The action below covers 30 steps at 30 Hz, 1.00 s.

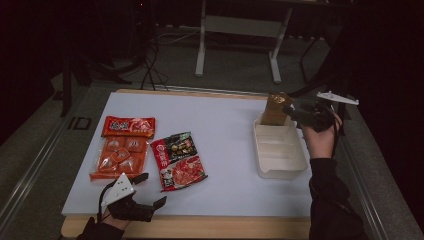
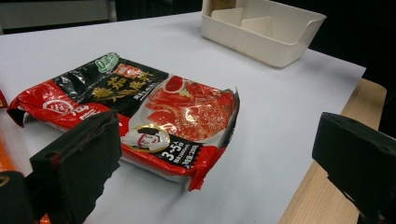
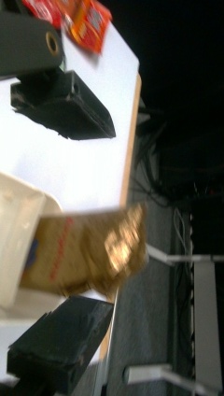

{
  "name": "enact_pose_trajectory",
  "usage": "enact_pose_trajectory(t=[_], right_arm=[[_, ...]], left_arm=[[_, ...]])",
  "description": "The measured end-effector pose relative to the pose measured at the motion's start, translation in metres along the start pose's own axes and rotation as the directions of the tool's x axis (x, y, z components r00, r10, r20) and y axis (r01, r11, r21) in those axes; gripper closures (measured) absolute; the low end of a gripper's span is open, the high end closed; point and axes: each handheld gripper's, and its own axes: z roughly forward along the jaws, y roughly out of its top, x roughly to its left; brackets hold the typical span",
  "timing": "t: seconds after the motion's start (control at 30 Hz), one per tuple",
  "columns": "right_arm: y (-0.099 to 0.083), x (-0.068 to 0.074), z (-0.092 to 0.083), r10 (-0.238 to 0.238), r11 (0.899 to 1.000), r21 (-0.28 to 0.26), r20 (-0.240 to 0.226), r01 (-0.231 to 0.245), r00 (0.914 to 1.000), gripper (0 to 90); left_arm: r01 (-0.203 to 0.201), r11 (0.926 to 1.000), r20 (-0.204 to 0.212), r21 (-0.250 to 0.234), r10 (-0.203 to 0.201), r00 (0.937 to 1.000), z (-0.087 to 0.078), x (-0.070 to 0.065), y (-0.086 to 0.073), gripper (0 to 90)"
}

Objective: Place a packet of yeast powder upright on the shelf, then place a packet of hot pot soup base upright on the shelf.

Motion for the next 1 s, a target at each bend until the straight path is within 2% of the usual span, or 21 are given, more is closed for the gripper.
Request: enact_pose_trajectory(t=[0.03,0.17,0.27,0.33,0.47,0.53,0.57,0.6,0.7,0.77,0.8,0.83,0.9,1.0], right_arm=[[-0.004,0.005,-0.004,-0.003,1.000,-0.003,-0.036,0.003,0.9993,12.9],[-0.020,0.026,-0.016,-0.037,0.999,-0.015,-0.117,0.036,0.9924,13.5],[-0.032,0.043,-0.023,-0.080,0.997,-0.016,-0.158,0.079,0.9842,13.8],[-0.039,0.054,-0.028,-0.104,0.995,-0.014,-0.179,0.103,0.9783,14.0],[-0.046,0.067,-0.037,-0.132,0.991,-0.020,-0.213,0.131,0.9681,14.0],[-0.048,0.070,-0.040,-0.133,0.991,-0.026,-0.227,0.130,0.9648,14.0],[-0.050,0.073,-0.043,-0.132,0.991,-0.035,-0.238,0.128,0.9623,14.0],[-0.053,0.080,-0.050,-0.139,0.990,-0.047,-0.261,0.131,0.9553,14.0],[-0.058,0.088,-0.062,-0.159,0.987,-0.071,-0.266,0.145,0.9507,13.9],[-0.062,0.091,-0.066,-0.166,0.986,-0.078,-0.274,0.150,0.9473,13.8],[-0.064,0.093,-0.068,-0.174,0.984,-0.081,-0.266,0.157,0.9482,13.5],[-0.067,0.095,-0.070,-0.184,0.982,-0.086,-0.251,0.168,0.9503,13.1],[-0.072,0.098,-0.071,-0.195,0.980,-0.095,-0.249,0.176,0.9488,12.9],[-0.081,0.103,-0.073,-0.207,0.977,-0.105,-0.258,0.185,0.9437,13.0]], left_arm=[[-0.001,1.0000,-0.001,0.002,0.001,1.0000,0.000,0.000,0.000,2.0],[-0.004,0.9998,-0.015,0.017,0.004,0.9999,0.002,0.000,0.000,2.0],[0.009,0.9997,-0.002,0.024,-0.009,1.0000,0.002,0.000,-0.001,2.1],[0.014,0.9999,0.004,0.007,-0.014,0.9999,0.002,0.000,0.000,2.1],[0.014,0.9997,-0.013,-0.020,-0.014,0.9998,-0.001,0.000,0.003,2.1],[0.019,0.9997,-0.025,-0.014,-0.020,0.9995,-0.001,0.001,0.004,2.0],[0.051,0.9987,-0.020,-0.003,-0.051,0.9985,-0.002,0.003,0.007,2.0],[0.074,0.9972,-0.015,0.002,-0.074,0.9971,-0.002,0.004,0.008,2.1],[0.103,0.9945,-0.009,0.022,-0.103,0.9947,-0.003,0.007,0.012,2.1],[0.116,0.9928,0.011,0.027,-0.117,0.9931,-0.004,0.011,0.015,2.0],[0.122,0.9922,0.028,0.027,-0.123,0.9920,-0.006,0.012,0.017,2.1],[0.120,0.9924,0.022,0.027,-0.121,0.9924,-0.006,0.012,0.018,3.5],[0.102,0.9937,-0.002,0.046,-0.102,0.9948,-0.008,0.013,0.021,4.7],[0.108,0.9907,-0.009,0.082,-0.108,0.9941,-0.006,0.015,0.025,4.7]])
